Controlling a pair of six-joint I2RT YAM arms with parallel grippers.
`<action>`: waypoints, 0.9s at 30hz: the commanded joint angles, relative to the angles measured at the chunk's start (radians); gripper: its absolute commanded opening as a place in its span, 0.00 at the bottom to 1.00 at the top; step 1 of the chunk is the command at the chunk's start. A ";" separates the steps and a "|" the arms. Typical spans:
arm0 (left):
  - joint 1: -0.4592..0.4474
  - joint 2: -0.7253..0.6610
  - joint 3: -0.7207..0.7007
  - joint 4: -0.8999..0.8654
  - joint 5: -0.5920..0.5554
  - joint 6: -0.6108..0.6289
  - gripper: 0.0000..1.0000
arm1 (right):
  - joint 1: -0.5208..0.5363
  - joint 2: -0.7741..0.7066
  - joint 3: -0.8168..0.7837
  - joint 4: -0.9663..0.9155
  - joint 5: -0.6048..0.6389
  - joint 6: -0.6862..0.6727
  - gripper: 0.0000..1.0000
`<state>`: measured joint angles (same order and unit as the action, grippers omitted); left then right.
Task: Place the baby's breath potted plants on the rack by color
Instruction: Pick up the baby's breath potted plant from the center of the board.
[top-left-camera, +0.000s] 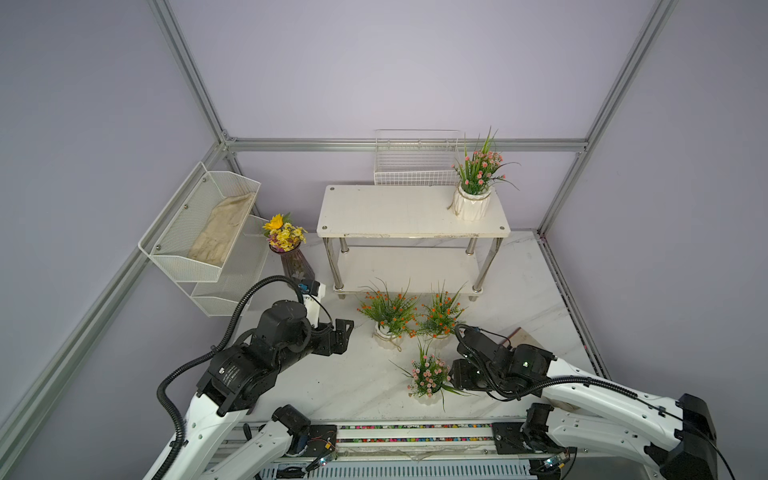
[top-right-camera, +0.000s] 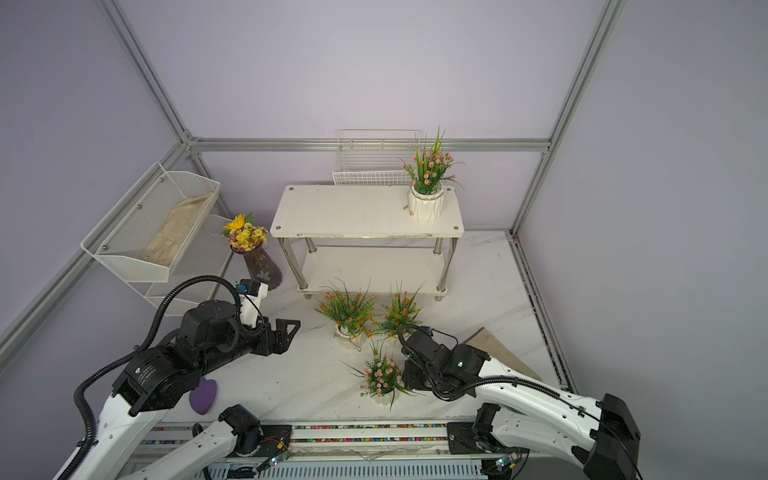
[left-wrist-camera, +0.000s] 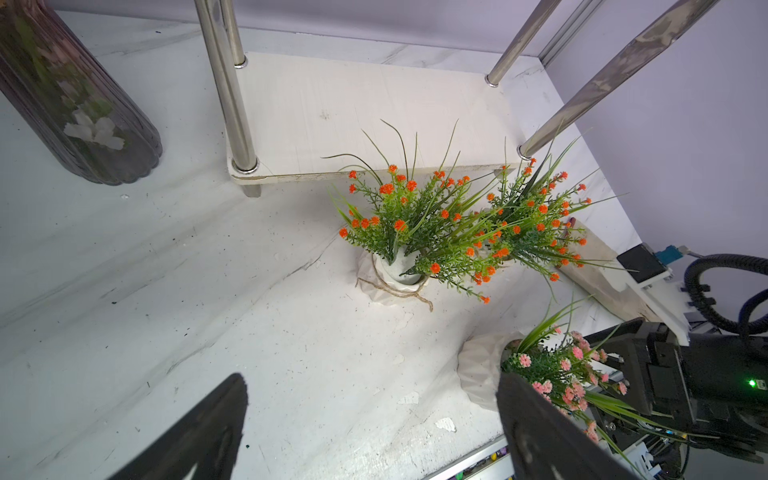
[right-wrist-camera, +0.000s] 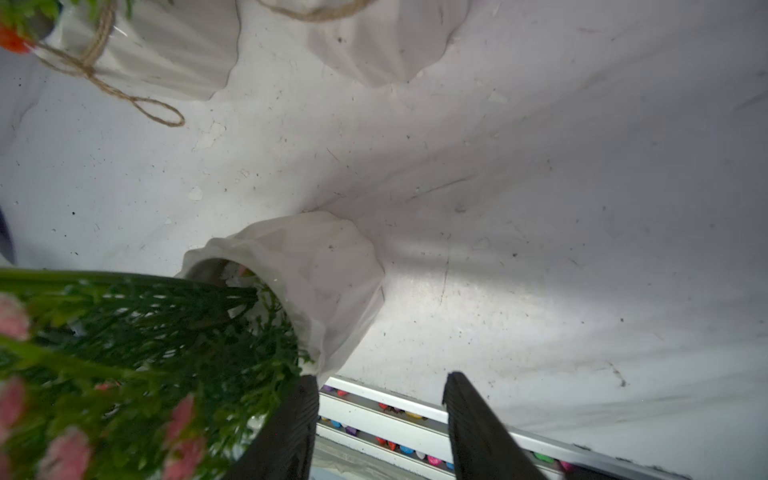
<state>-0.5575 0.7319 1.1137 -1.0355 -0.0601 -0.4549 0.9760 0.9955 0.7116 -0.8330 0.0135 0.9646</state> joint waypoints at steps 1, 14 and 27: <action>0.004 -0.007 -0.023 0.012 0.000 -0.022 0.94 | 0.022 0.019 0.009 0.078 0.005 0.045 0.52; 0.004 -0.013 -0.029 0.010 -0.002 -0.019 0.94 | 0.055 0.102 0.027 0.090 0.030 0.043 0.40; 0.004 -0.031 -0.066 0.010 0.006 -0.022 0.95 | 0.062 0.228 0.084 0.094 0.042 0.013 0.27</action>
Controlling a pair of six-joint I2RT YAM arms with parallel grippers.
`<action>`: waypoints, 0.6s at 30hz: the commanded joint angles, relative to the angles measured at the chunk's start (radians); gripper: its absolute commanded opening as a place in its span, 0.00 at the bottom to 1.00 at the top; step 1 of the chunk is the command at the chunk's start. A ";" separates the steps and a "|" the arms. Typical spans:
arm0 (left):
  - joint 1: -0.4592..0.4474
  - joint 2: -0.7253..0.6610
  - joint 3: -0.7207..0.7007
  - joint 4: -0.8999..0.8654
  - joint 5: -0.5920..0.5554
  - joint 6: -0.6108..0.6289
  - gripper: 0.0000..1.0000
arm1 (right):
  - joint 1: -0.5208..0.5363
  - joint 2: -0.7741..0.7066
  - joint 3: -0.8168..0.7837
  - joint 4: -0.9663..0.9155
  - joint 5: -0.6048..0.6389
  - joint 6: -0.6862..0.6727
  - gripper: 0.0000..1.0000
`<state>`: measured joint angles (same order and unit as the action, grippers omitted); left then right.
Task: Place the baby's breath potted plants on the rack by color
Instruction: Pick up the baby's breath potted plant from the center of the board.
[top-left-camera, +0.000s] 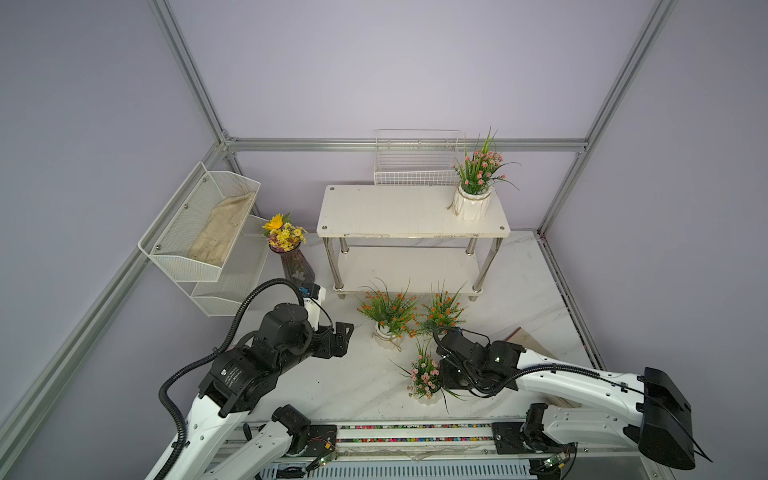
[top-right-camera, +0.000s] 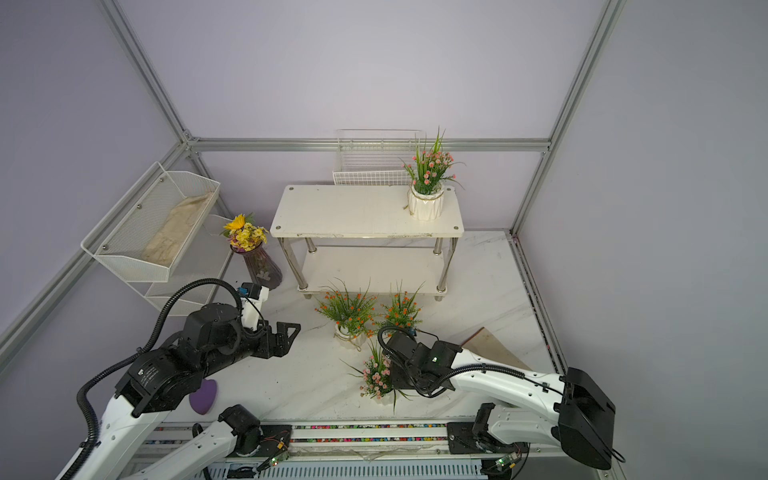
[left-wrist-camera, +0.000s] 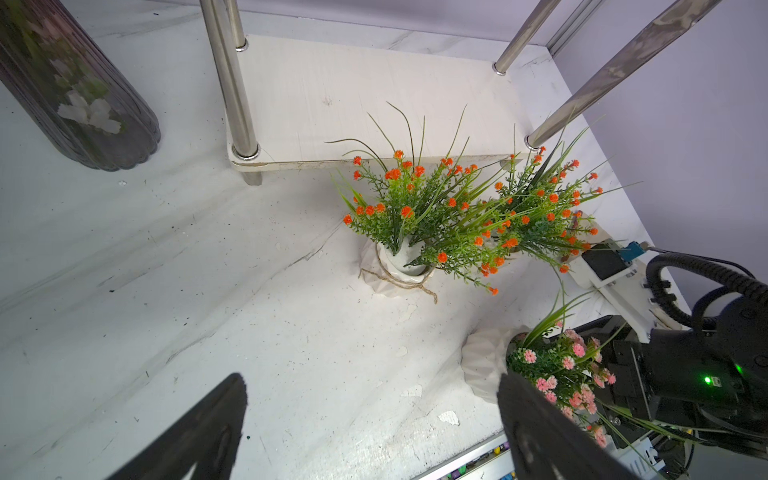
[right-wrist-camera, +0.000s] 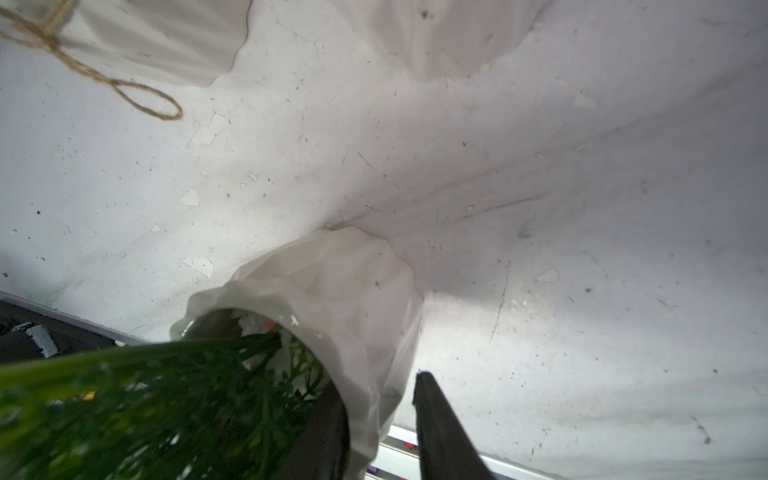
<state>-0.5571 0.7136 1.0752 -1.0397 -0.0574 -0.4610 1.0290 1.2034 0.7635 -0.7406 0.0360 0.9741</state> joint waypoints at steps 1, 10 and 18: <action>0.003 -0.014 -0.029 0.013 0.004 -0.015 0.95 | 0.009 0.027 0.037 0.000 0.020 0.001 0.24; 0.004 -0.047 -0.077 0.046 0.017 -0.019 0.96 | 0.011 0.045 0.108 -0.045 0.021 -0.041 0.08; 0.000 -0.125 -0.183 0.259 0.170 -0.071 0.99 | 0.003 0.127 0.379 -0.209 0.024 -0.156 0.08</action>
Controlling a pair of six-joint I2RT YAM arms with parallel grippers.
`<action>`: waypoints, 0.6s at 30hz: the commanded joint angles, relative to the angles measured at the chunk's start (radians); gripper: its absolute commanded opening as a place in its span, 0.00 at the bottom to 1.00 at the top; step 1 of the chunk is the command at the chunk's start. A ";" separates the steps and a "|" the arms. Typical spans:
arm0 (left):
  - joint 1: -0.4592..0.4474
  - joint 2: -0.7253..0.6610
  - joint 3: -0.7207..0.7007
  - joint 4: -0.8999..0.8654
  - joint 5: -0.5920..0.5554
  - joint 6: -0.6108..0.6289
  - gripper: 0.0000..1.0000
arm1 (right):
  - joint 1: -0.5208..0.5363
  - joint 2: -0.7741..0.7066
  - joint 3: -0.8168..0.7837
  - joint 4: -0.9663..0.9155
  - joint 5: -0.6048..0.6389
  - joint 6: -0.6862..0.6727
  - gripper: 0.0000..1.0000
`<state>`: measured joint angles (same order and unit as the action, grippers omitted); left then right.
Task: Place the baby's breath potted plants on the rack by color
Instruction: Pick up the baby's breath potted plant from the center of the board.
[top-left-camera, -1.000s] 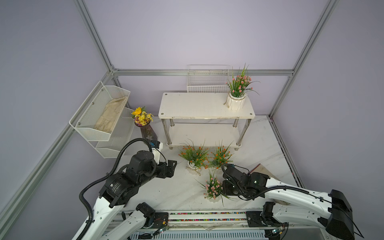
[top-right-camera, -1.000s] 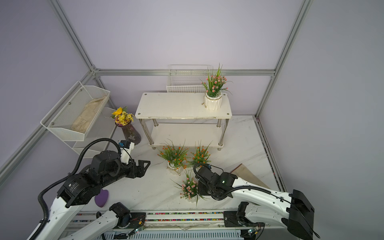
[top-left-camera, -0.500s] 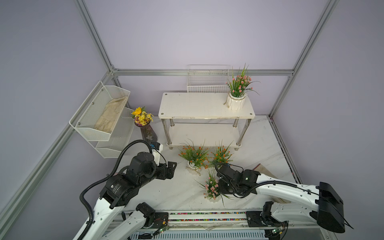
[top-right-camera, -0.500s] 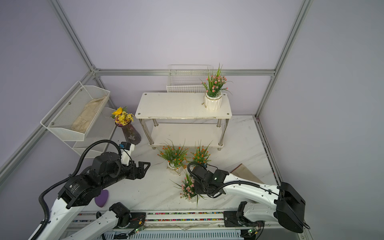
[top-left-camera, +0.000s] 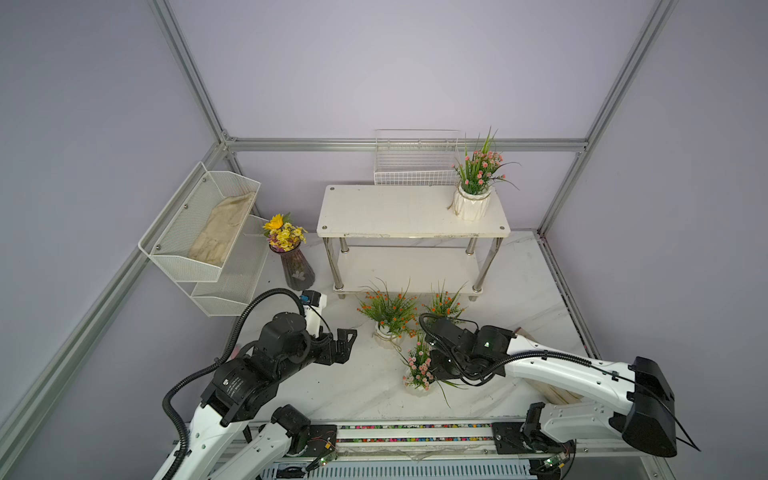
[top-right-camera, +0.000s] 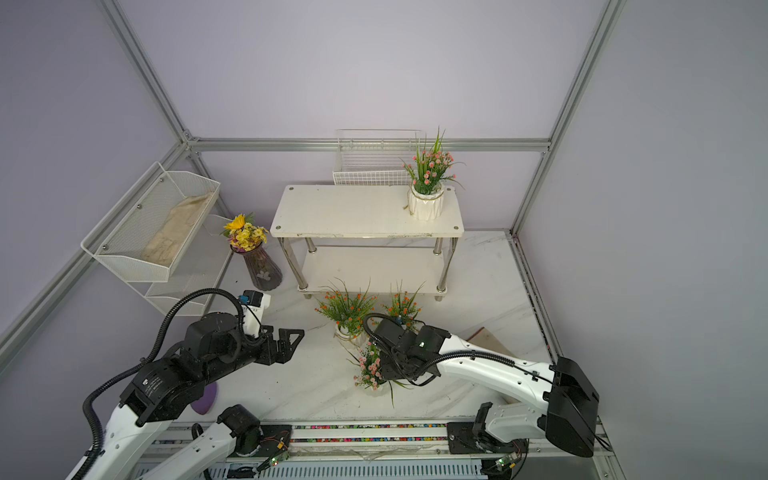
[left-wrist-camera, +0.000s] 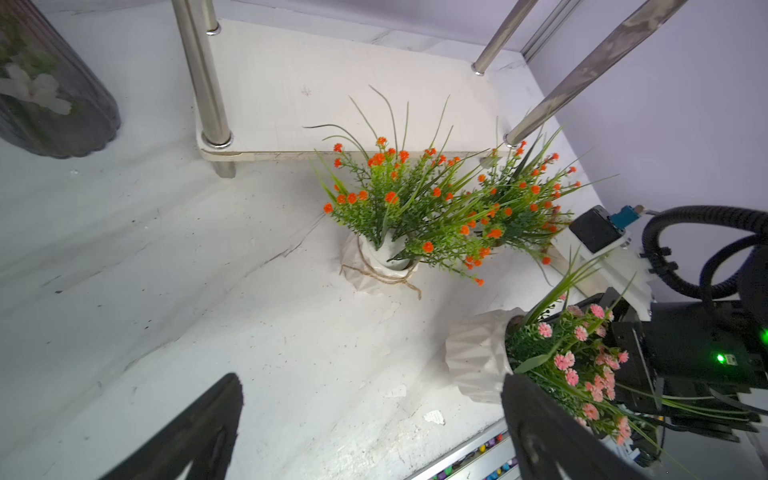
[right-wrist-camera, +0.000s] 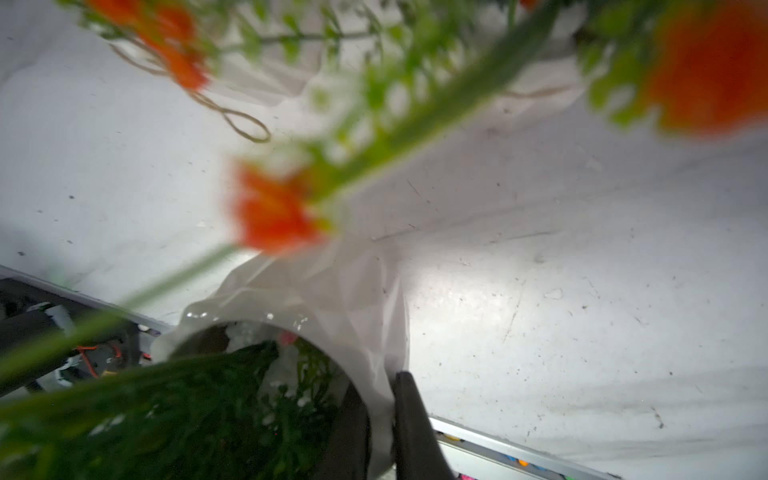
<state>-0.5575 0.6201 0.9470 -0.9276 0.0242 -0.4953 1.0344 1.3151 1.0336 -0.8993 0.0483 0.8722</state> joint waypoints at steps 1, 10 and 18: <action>-0.001 -0.044 -0.073 0.176 0.103 -0.039 1.00 | -0.008 0.027 0.149 -0.067 0.007 -0.072 0.08; -0.022 -0.129 -0.202 0.446 0.250 -0.006 1.00 | -0.121 0.123 0.423 -0.134 -0.119 -0.216 0.08; -0.048 0.003 -0.091 0.539 0.174 0.002 1.00 | -0.205 0.225 0.709 -0.266 -0.155 -0.317 0.08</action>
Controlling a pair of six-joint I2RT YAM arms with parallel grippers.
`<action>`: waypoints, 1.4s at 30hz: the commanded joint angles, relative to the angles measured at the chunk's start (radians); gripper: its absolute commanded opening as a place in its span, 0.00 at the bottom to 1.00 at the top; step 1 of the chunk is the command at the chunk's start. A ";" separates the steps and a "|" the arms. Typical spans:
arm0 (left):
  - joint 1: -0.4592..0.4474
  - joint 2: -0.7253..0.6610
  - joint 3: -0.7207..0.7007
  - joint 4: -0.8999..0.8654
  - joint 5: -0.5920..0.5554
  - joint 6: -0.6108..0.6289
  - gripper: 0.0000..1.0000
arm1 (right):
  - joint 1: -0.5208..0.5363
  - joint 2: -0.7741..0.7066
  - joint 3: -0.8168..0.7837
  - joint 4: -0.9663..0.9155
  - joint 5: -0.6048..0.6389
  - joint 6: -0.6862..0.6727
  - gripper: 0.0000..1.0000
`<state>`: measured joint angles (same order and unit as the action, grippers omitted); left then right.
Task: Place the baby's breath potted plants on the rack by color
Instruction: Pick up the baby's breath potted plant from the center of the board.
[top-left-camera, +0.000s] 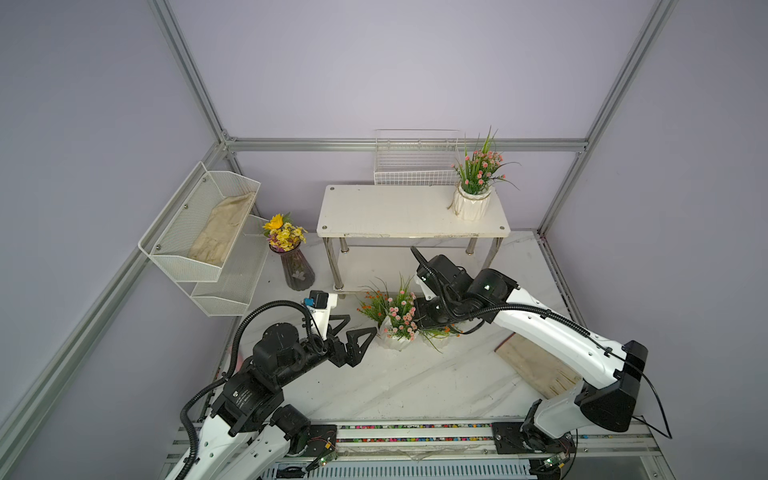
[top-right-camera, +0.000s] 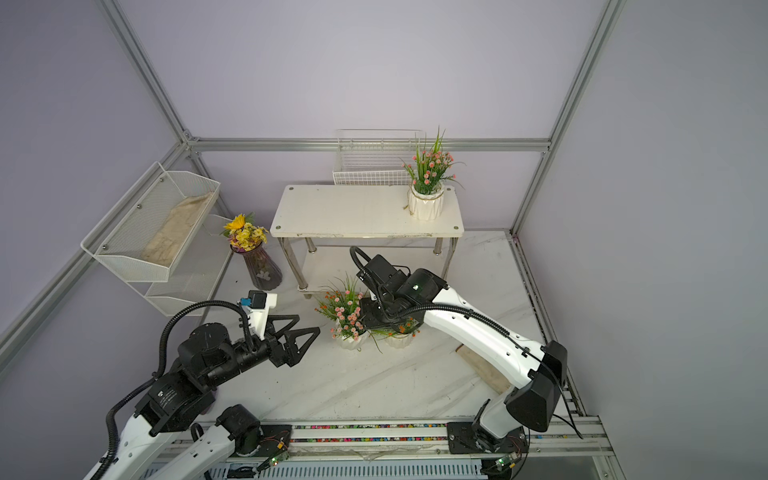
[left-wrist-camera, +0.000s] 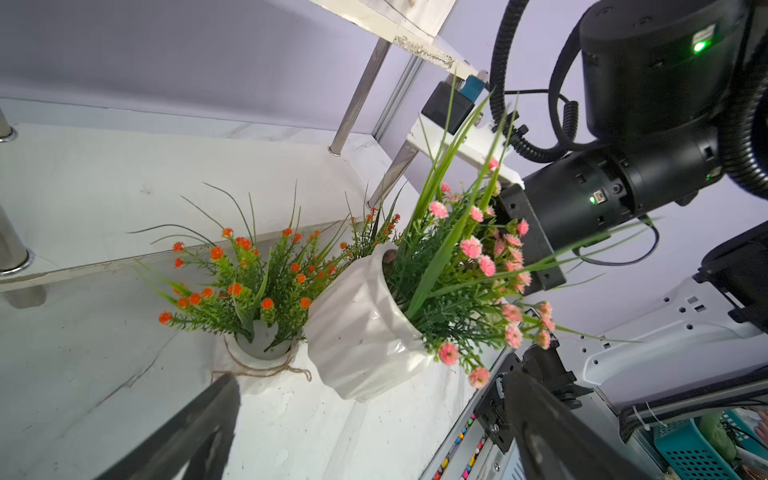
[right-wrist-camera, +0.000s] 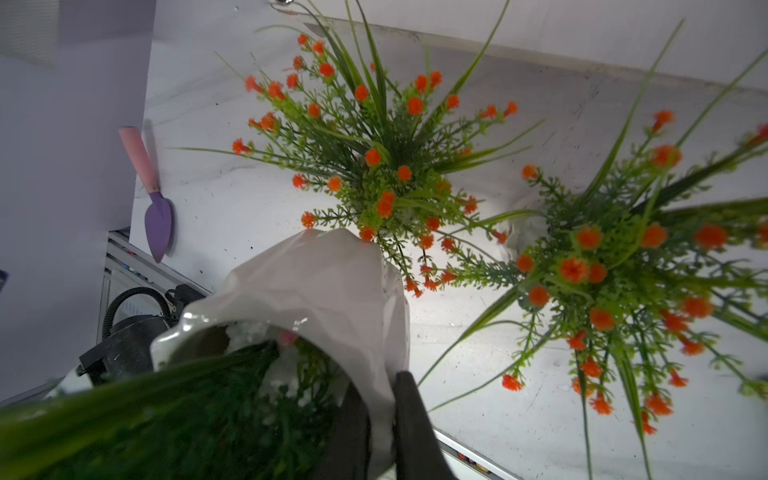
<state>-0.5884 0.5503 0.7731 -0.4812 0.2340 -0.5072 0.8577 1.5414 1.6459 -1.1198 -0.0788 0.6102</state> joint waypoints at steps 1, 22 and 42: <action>-0.028 0.118 0.135 0.086 -0.063 0.030 1.00 | -0.041 0.012 0.134 -0.066 -0.027 -0.068 0.08; -0.084 0.257 0.346 0.021 -0.015 0.760 1.00 | -0.176 0.252 0.683 -0.330 -0.142 -0.198 0.08; -0.085 0.475 0.367 0.189 -0.011 0.747 1.00 | -0.181 0.214 0.630 -0.286 -0.208 -0.222 0.08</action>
<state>-0.6701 1.0218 1.0985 -0.3500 0.2073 0.2291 0.6785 1.8099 2.2738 -1.4620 -0.2424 0.3981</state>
